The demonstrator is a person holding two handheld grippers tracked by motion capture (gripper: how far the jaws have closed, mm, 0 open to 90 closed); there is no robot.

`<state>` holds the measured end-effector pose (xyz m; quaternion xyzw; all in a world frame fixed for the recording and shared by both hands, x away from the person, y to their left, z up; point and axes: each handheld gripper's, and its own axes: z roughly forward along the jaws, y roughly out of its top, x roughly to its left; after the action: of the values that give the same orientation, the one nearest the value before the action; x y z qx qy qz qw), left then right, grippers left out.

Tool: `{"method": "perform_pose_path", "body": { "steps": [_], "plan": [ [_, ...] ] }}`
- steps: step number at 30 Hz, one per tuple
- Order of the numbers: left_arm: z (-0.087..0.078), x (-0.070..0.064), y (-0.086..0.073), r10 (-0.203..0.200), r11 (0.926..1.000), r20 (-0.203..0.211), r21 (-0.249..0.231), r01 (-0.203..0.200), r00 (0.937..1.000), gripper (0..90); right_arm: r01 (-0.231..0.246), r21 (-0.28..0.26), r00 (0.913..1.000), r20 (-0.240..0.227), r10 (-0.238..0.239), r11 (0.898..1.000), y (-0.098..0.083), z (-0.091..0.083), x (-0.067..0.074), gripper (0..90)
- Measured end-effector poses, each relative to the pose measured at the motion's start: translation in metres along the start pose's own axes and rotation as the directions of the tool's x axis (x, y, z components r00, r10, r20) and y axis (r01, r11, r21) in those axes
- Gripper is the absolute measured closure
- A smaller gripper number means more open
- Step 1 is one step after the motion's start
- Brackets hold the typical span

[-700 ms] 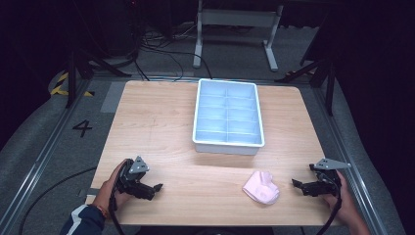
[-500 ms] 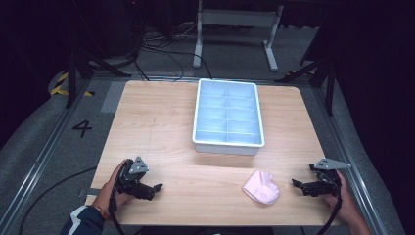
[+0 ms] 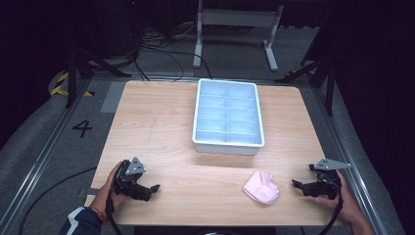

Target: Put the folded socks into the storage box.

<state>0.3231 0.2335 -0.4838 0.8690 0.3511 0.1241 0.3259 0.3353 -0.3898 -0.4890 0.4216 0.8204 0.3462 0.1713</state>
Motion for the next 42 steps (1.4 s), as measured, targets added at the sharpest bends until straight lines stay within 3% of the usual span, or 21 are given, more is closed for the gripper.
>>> {"method": "perform_pose_path", "body": {
  "steps": [18,23,26,32,34,42],
  "plan": [
    [-0.001,0.001,-0.001,0.000,1.0000,-0.001,-0.001,0.000,1.0000,0.1,-0.007,-0.004,0.9999,0.011,0.007,1.000,0.000,0.000,-0.002,2.4],
    [-0.001,0.000,-0.001,-0.004,1.0000,-0.001,-0.001,0.004,1.0000,0.0,-0.008,-0.020,1.0000,0.006,0.008,1.000,0.000,-0.004,-0.002,18.0],
    [-0.001,0.000,-0.001,-0.004,1.0000,-0.001,-0.001,0.004,1.0000,0.1,-0.013,-0.034,0.9999,-0.006,0.013,0.999,0.002,-0.006,0.001,16.0],
    [-0.001,0.001,-0.001,0.000,1.0000,-0.003,0.000,0.000,1.0000,0.0,0.022,-0.060,0.9980,-0.058,-0.026,0.998,0.012,-0.012,0.014,18.6],
    [-0.001,0.001,-0.001,0.001,1.0000,-0.002,0.000,-0.001,1.0000,0.0,0.046,-0.068,0.9944,-0.092,-0.052,0.997,0.018,-0.015,0.024,19.3],
    [-0.001,0.001,-0.001,0.001,1.0000,-0.003,0.001,-0.001,1.0000,0.0,0.104,-0.071,0.9830,-0.145,-0.113,0.992,0.030,-0.021,0.046,20.3]
  ]
}}
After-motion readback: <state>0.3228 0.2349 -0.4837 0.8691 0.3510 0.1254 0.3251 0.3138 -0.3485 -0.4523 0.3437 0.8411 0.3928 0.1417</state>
